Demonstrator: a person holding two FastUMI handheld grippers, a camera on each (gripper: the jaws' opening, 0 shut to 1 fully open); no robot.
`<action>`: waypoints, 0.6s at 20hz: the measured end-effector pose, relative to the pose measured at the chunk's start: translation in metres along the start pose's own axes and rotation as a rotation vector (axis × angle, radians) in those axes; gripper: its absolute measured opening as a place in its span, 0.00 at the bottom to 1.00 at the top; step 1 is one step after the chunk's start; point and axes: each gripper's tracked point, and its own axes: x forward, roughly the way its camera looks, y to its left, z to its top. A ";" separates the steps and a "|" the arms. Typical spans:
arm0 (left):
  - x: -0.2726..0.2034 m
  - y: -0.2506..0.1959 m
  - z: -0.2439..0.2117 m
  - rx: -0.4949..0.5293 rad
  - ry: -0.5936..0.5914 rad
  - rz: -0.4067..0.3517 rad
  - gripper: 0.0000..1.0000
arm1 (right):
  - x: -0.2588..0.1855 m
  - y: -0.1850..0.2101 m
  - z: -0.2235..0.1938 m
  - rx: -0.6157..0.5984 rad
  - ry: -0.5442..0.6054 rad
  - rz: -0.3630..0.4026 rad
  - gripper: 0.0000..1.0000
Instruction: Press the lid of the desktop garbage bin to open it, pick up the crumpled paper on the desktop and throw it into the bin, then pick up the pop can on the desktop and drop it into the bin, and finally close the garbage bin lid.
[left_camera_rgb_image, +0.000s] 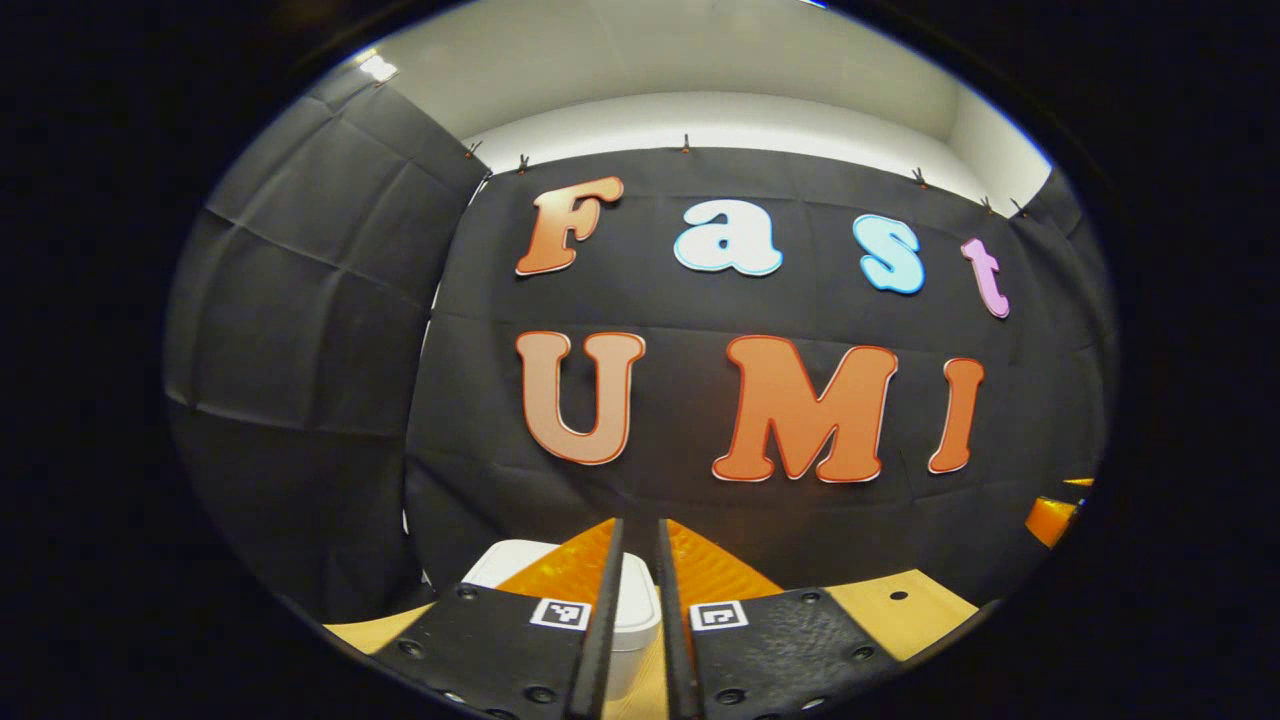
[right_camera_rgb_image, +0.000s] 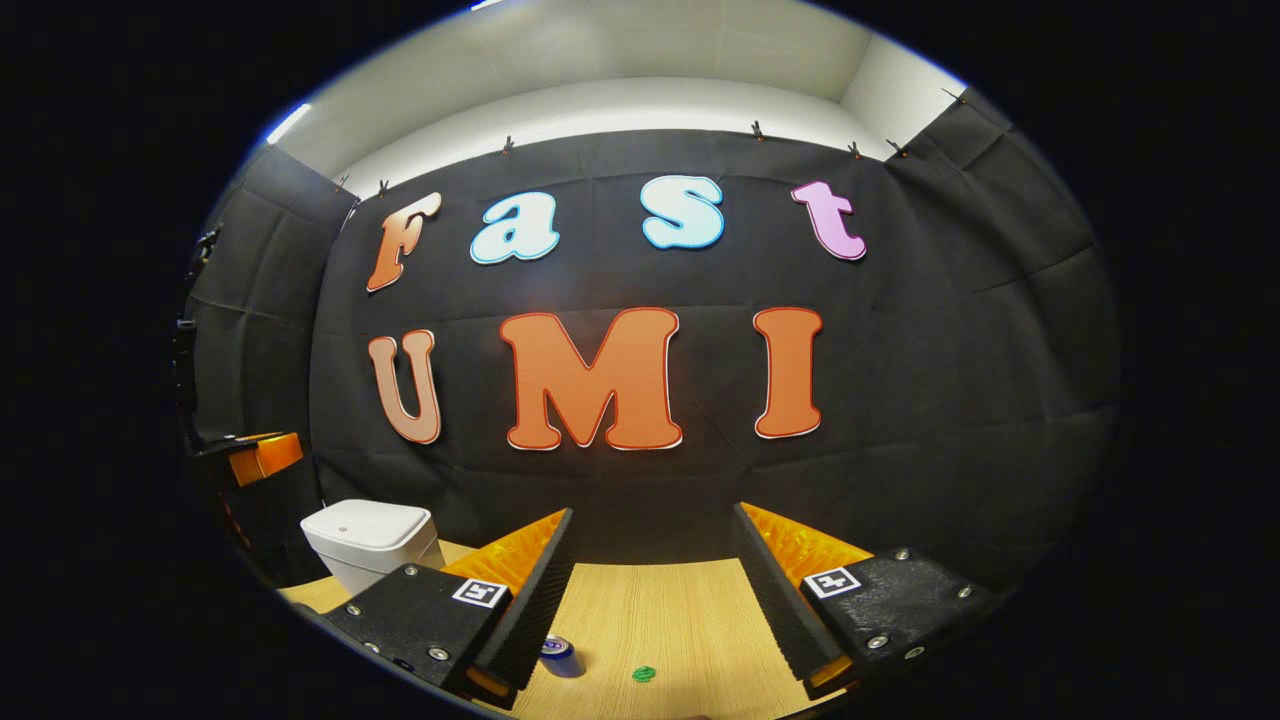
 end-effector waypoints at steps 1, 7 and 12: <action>0.011 0.011 -0.010 -0.017 0.033 0.023 0.12 | 0.000 0.000 -0.001 0.000 0.003 0.000 0.92; 0.050 0.047 -0.058 -0.012 0.203 0.048 0.00 | 0.005 -0.002 -0.009 0.002 0.016 -0.006 0.92; 0.077 0.049 -0.107 -0.022 0.347 0.027 0.00 | 0.011 -0.005 -0.020 0.009 0.039 -0.015 0.92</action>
